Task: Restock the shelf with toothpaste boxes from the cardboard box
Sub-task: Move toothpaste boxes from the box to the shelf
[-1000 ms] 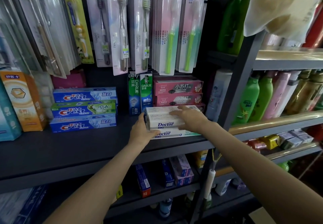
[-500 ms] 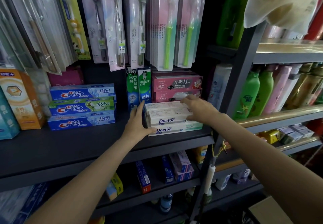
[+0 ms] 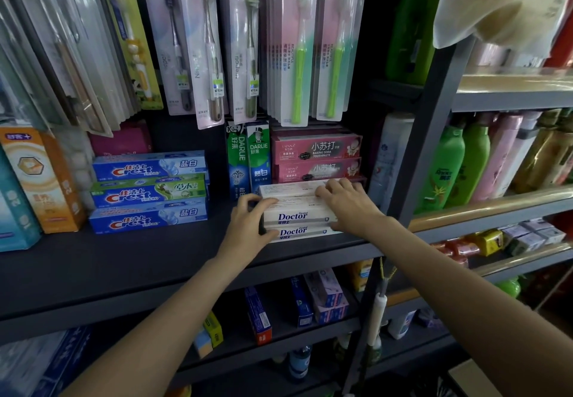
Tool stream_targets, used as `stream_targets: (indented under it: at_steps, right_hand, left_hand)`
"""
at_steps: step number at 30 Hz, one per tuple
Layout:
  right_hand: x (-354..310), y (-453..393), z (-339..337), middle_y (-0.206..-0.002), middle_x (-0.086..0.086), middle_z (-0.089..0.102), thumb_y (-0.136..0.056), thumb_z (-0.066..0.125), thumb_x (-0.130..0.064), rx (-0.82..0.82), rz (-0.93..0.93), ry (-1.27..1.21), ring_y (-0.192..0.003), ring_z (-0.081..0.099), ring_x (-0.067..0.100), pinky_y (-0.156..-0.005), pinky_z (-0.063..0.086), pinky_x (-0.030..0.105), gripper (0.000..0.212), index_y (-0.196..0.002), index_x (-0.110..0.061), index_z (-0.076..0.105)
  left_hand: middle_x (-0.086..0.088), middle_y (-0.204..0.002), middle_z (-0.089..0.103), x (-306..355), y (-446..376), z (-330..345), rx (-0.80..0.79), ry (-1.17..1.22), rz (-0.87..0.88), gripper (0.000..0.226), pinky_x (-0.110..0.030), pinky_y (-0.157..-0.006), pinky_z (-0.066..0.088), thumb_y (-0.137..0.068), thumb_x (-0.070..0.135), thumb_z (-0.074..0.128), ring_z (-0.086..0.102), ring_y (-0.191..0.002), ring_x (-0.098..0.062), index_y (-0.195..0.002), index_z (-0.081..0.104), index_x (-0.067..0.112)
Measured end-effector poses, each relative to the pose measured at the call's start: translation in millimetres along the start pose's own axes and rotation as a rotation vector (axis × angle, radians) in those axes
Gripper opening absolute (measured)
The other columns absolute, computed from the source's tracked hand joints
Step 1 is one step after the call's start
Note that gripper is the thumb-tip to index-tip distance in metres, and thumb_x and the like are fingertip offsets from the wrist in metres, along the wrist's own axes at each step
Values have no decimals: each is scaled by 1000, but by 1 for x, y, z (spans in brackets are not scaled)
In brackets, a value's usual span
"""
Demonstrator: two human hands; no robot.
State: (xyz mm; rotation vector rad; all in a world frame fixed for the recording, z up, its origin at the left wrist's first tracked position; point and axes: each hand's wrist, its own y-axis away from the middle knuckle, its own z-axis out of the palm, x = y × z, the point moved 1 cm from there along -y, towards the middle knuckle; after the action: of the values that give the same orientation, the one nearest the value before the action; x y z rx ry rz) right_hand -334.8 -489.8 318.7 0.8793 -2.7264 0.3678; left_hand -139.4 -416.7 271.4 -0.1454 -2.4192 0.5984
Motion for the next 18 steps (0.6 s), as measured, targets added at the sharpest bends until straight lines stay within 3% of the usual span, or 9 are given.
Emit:
stream_targets:
  at_steps: [3, 5, 8, 10, 14, 18]
  right_hand:
    - [11, 1, -27, -123, 7, 54, -81, 65, -28, 18, -54, -286, -111, 47, 23, -104, 35, 41, 48, -124, -15, 50]
    - [22, 3, -50, -116, 6, 62, -83, 67, -24, -99, -78, -609, -99, 55, 17, -98, 41, 32, 36, -117, -16, 59]
    - [24, 9, -72, -125, -4, 58, -87, 63, -31, -329, -46, -1061, -114, 52, 12, -103, 36, 30, 27, -114, -30, 60]
    - [21, 8, -73, -125, -7, 57, -90, 57, -31, -335, -1, -1161, -119, 49, 13, -110, 31, 34, 25, -115, -28, 61]
    - [16, 6, -66, -133, 1, 53, -89, 58, -32, -364, 53, -1208, -125, 48, 22, -114, 28, 43, 16, -103, -29, 64]
    - [18, 8, -71, -112, -10, 62, -87, 61, -31, -335, 29, -1151, -113, 54, 16, -111, 34, 44, 13, -99, -33, 66]
  left_hand:
    - [0, -113, 50, 1, -7, -21, 31, 129, 4, 42, -23, -91, 36, -77, 14, 73, 47, -105, -12, -117, 59, 14]
    - [2, -99, 61, 4, -11, -44, -31, 414, -159, 25, -22, -79, 43, -79, 16, 70, 55, -92, -11, -104, 63, 15]
    - [1, -85, 69, 6, -13, -71, -248, 774, -483, 20, -23, -71, 49, -87, 32, 59, 61, -82, -14, -97, 66, 16]
    - [1, -78, 70, 4, -12, -79, -337, 822, -586, 25, -22, -67, 51, -86, 39, 56, 61, -77, -13, -95, 67, 17]
    - [-3, -82, 69, 4, -11, -84, -339, 811, -627, 30, -22, -69, 50, -85, 40, 58, 61, -79, -15, -100, 65, 15]
    - [-2, -93, 70, 8, -11, -86, -270, 805, -559, 27, -24, -80, 51, -86, 36, 59, 62, -86, -13, -99, 67, 13]
